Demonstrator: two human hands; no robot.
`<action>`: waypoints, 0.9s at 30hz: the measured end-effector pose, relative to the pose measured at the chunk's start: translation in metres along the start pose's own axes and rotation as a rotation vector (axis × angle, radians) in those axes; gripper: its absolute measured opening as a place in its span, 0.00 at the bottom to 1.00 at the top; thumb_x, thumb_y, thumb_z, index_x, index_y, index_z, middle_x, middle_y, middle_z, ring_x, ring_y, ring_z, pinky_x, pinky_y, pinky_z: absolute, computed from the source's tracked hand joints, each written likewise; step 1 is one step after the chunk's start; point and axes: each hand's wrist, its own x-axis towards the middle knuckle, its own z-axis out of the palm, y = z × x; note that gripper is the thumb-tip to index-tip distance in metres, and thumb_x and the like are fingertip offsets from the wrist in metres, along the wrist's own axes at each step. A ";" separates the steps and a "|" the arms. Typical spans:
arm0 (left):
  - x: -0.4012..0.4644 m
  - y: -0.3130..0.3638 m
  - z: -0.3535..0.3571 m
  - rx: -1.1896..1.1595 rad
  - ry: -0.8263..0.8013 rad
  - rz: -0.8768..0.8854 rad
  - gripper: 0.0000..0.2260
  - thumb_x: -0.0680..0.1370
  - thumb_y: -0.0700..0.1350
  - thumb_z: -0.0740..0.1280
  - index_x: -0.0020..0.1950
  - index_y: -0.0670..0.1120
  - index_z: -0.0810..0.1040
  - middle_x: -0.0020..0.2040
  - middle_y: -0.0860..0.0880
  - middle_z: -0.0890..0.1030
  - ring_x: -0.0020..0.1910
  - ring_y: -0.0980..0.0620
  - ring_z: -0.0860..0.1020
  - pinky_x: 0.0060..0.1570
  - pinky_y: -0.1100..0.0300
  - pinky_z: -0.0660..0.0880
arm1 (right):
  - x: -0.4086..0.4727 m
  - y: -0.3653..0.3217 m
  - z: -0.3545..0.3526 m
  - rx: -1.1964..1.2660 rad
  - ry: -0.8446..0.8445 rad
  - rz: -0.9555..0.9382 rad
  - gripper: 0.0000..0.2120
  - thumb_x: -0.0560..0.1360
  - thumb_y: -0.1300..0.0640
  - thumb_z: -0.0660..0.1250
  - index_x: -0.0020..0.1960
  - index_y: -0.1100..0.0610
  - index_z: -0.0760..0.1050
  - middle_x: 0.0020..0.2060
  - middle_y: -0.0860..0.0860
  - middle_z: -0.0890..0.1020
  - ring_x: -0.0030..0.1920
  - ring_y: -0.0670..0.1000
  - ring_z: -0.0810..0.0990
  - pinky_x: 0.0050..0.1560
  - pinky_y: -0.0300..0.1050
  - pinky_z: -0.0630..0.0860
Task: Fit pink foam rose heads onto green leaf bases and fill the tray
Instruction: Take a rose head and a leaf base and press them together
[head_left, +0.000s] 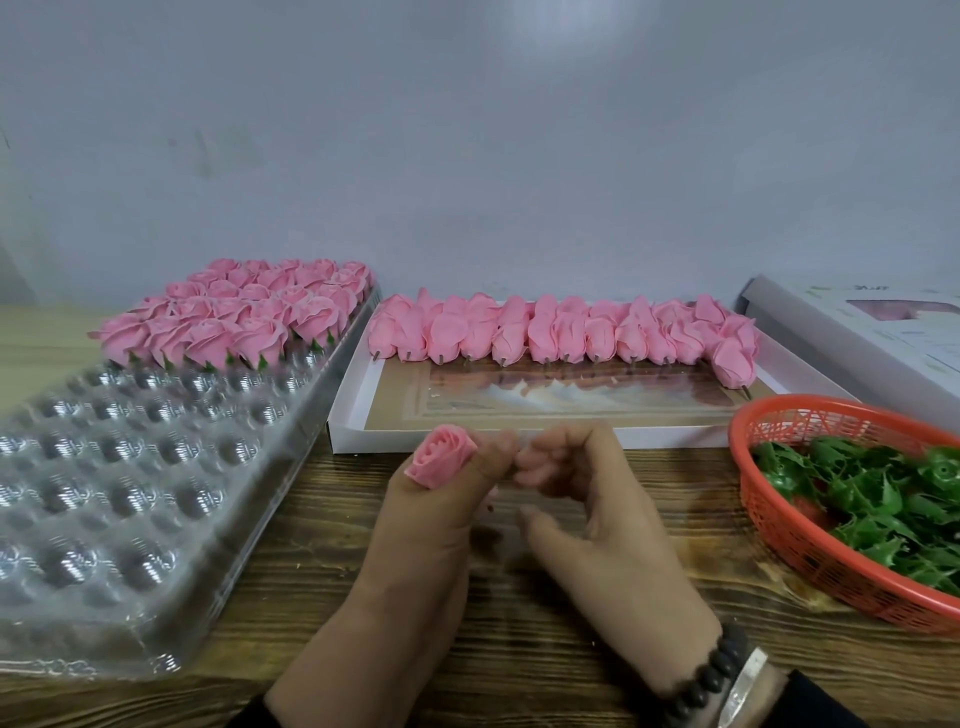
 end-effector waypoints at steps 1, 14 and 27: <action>0.000 -0.002 0.001 -0.026 -0.001 -0.022 0.04 0.66 0.41 0.70 0.31 0.46 0.81 0.33 0.45 0.80 0.35 0.52 0.80 0.35 0.62 0.78 | 0.000 0.000 0.003 0.057 -0.043 0.050 0.18 0.67 0.68 0.70 0.48 0.50 0.69 0.42 0.48 0.79 0.43 0.40 0.78 0.45 0.31 0.73; 0.000 -0.001 -0.001 -0.027 -0.086 -0.194 0.26 0.62 0.50 0.77 0.50 0.34 0.76 0.45 0.38 0.73 0.45 0.41 0.71 0.42 0.53 0.69 | 0.002 -0.006 -0.002 0.315 -0.284 0.274 0.05 0.72 0.62 0.69 0.44 0.65 0.78 0.31 0.52 0.77 0.35 0.47 0.73 0.39 0.36 0.72; 0.005 0.000 -0.014 0.678 -0.115 0.143 0.12 0.68 0.32 0.72 0.45 0.46 0.78 0.35 0.50 0.82 0.34 0.59 0.79 0.35 0.66 0.74 | 0.003 -0.006 -0.018 -0.217 -0.257 -0.201 0.25 0.71 0.60 0.65 0.64 0.41 0.68 0.58 0.43 0.73 0.58 0.44 0.74 0.57 0.32 0.69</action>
